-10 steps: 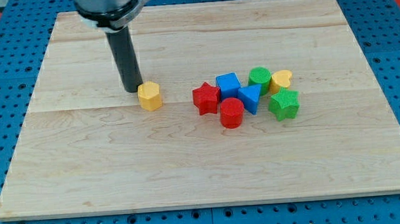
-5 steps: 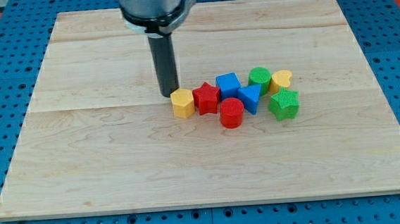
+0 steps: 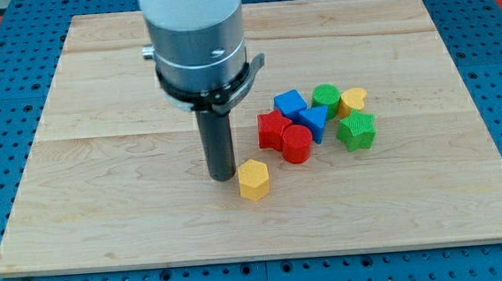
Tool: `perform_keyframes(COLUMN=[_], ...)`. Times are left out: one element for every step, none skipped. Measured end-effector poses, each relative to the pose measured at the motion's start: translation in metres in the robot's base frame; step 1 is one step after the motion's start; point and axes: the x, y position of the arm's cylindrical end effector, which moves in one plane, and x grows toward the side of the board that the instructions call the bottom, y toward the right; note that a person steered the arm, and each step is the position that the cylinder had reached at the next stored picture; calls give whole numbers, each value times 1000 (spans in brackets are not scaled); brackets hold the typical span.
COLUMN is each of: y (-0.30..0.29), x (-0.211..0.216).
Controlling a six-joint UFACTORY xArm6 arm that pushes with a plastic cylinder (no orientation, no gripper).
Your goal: Place the yellow hexagon at the bottom of blue triangle
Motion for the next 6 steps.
perform_keyframes(y=[33, 81, 118, 135, 139, 126], x=[31, 41, 40, 32, 32, 44])
